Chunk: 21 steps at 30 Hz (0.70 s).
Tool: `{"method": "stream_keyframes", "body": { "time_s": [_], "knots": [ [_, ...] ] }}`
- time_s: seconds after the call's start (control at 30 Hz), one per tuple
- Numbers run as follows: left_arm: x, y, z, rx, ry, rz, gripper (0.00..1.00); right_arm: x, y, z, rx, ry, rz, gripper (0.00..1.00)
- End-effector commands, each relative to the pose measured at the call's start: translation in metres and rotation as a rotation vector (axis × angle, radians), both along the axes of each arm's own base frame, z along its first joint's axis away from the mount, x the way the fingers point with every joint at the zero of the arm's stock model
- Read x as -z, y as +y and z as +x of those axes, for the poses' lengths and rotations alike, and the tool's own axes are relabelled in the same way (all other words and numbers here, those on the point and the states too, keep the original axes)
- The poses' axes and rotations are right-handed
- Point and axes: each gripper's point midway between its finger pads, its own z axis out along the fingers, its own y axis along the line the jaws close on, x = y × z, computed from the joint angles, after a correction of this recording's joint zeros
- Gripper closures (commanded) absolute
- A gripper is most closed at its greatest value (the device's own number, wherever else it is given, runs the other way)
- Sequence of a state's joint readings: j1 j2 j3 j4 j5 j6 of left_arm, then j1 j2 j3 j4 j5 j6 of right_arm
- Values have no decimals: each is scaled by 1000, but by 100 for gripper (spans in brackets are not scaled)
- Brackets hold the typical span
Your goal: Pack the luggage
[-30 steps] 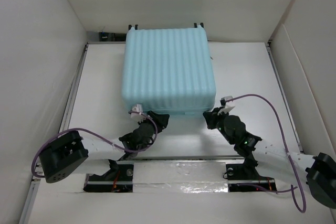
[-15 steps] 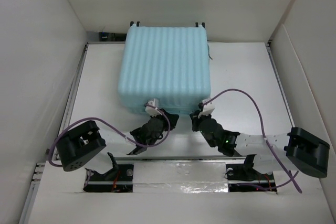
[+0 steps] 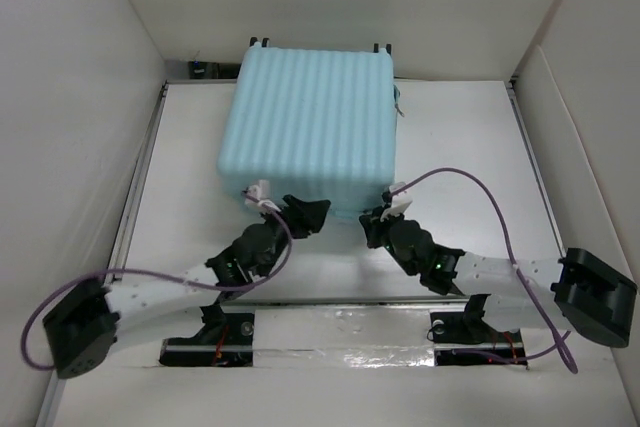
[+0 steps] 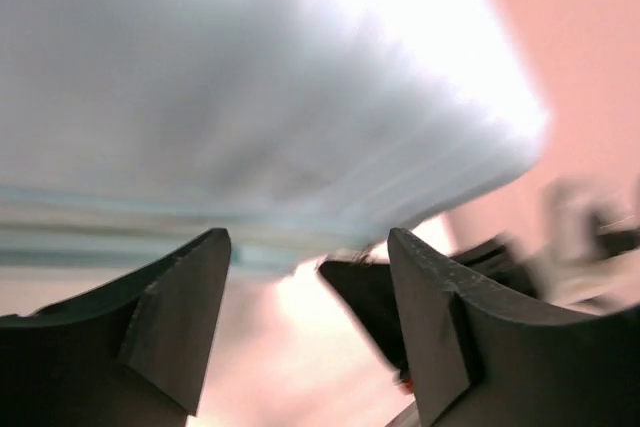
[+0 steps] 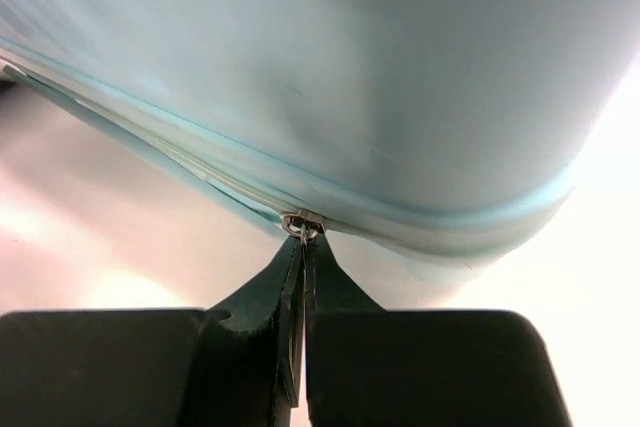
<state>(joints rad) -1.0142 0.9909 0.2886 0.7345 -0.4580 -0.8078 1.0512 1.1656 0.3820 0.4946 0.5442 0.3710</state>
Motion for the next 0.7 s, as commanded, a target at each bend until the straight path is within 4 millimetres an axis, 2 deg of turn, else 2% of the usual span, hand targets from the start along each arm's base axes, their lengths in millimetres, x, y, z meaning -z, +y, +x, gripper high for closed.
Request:
{"method": "stream_keyframes", "body": {
  "time_s": [0.0,0.07,0.1,0.13,0.17,0.2,0.23,0.27,0.33,0.37,0.4,0.43,0.47,0.5,0.57,0.6,0.67],
  "knots": [
    [-39,63,6,-211,-66,-22,37,-36,9,-6,-55,-45,144,100],
    [-54,108,17,-380,-72,-33,36,-33,4,-6,-53,-38,135,100],
    [-84,126,17,-432,-115,-107,34,-33,4,-7,-57,-38,138,100],
    [-95,153,26,-544,-134,-119,34,-33,2,-5,-52,-39,134,100],
    [-103,168,29,-596,-145,-126,33,-32,4,-7,-67,-37,134,100],
    [-121,180,34,-652,-160,-137,31,-31,5,-8,-74,-37,127,100],
    [-126,193,39,-708,-152,-138,30,-32,6,-8,-80,-36,125,100],
    [-126,216,48,-800,-133,-114,30,-32,7,-9,-93,-34,125,100],
    [-135,226,69,-828,-115,-92,29,-33,9,-10,-101,-37,129,100],
    [-130,234,77,-848,-80,-69,29,-32,9,-10,-103,-38,125,100],
    [-127,259,90,-925,-50,-58,30,-32,9,-10,-104,-39,122,100],
    [-122,259,100,-881,-25,-91,30,-32,8,-10,-104,-43,125,100],
    [-120,267,108,-884,-19,-117,30,-34,6,-8,-95,-48,131,100],
    [-103,297,119,-949,21,-116,31,-35,6,-8,-97,-52,134,100],
    [-87,297,138,-844,84,-137,32,-36,5,-10,-106,-57,131,100],
    [-65,301,156,-825,167,-116,32,-40,5,-10,-108,-64,137,100],
    [-39,295,167,-750,270,-72,33,-41,4,-11,-112,-67,135,100]
  ]
}}
